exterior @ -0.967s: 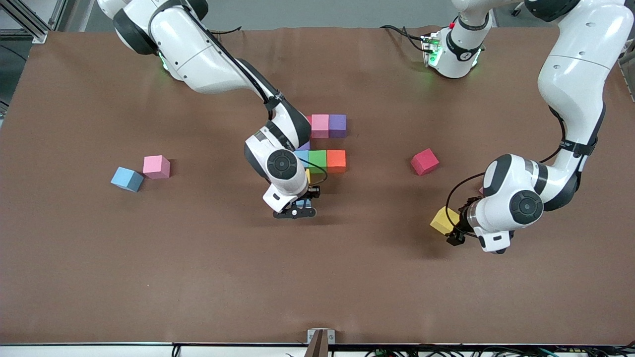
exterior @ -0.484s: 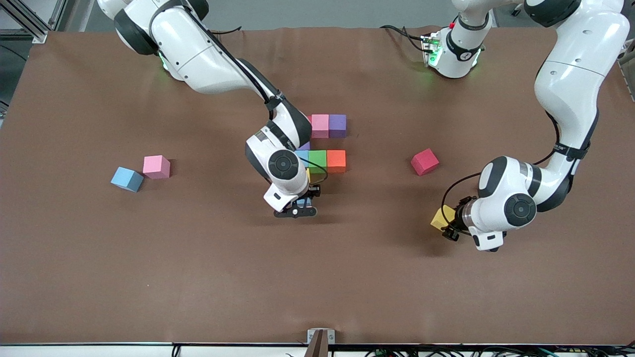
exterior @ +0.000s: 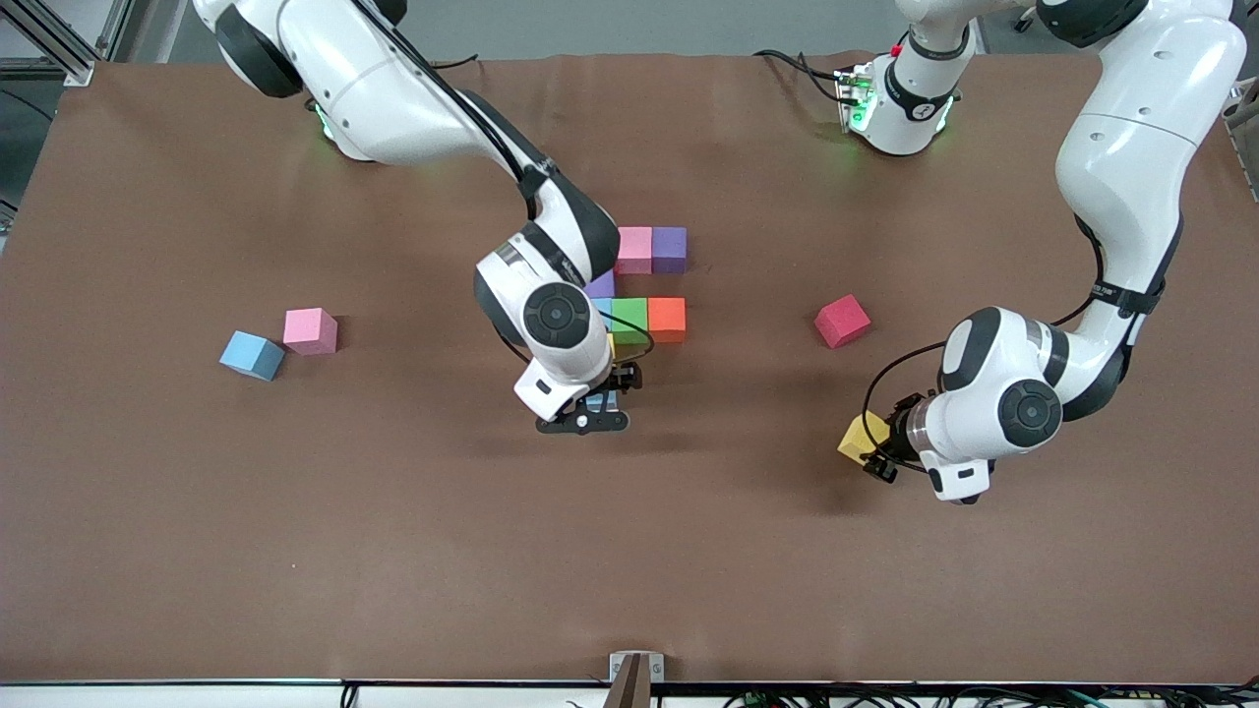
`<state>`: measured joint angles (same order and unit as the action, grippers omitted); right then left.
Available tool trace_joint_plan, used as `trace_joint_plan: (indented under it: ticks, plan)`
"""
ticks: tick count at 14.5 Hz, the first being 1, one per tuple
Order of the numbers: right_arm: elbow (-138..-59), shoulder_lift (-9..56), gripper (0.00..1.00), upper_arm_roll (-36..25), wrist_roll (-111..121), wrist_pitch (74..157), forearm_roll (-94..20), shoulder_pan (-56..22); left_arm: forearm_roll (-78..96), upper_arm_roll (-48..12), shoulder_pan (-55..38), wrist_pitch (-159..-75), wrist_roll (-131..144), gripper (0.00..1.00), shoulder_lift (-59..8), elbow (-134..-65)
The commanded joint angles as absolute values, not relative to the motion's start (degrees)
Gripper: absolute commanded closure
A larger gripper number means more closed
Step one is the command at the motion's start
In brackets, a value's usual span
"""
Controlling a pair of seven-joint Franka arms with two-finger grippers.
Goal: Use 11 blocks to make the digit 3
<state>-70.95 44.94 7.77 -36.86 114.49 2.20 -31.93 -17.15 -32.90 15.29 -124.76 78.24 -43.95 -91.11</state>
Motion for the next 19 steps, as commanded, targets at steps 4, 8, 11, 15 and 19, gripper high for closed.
trace_joint_plan:
  ticks: [4,8,11,15,19]
  plan:
    - [-73.7,23.2,0.0,8.0,-35.7,88.6,1.4,-28.2,-11.9,-34.1,11.5,-124.2,83.6,0.79,-43.3,-88.2]
    - [-77.2,11.5,0.0,8.0,-31.1,77.0,1.3,-23.2,-11.8,-34.1,6.2,-124.2,93.5,0.8,-43.3,-88.2]
    - [-82.3,3.5,0.0,7.8,-22.4,74.8,1.2,-17.3,-11.9,-34.1,2.4,-124.4,101.0,0.81,-43.3,-88.2]
    - [-86.2,-2.0,0.0,7.6,-17.9,73.2,1.3,-9.3,-12.4,-33.8,-3.0,-124.5,109.2,0.81,-43.5,-88.3]
    - [-89.4,-3.6,0.0,7.6,-6.8,75.5,1.3,-1.2,-12.7,-33.5,-7.5,-125.6,122.5,0.81,-43.7,-88.5]
